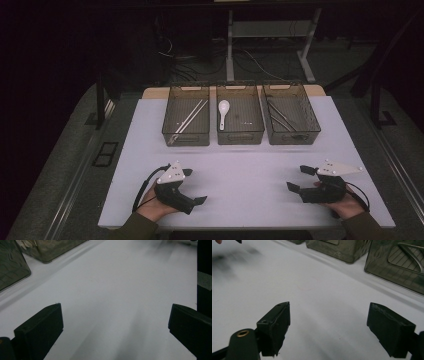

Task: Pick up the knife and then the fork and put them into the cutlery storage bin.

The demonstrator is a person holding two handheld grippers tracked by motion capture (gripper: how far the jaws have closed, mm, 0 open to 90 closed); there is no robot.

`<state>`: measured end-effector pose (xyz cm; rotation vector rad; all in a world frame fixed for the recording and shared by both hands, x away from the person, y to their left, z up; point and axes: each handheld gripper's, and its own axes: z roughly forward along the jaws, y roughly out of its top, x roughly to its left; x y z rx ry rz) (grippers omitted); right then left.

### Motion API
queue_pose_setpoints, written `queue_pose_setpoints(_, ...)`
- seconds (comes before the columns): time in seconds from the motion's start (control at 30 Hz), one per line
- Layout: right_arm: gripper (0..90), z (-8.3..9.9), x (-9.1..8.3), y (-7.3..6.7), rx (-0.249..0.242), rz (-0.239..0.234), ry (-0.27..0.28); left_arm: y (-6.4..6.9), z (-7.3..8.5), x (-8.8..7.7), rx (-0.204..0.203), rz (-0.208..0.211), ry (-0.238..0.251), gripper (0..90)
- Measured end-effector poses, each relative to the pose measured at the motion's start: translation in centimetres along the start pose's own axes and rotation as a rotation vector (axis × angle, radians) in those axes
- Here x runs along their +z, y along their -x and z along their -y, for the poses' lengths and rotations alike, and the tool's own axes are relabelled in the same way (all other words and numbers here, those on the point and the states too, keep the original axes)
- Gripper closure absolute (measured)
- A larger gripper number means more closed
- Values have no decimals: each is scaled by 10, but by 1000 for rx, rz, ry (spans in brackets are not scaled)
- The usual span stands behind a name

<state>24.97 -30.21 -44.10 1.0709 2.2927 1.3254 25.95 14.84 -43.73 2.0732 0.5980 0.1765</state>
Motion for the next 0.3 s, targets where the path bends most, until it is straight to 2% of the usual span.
queue_pose_setpoints(0.3, 184, 0, 0, 0, -11, 1, -1, 0, 0, 0, 6, -2, -6, 0)
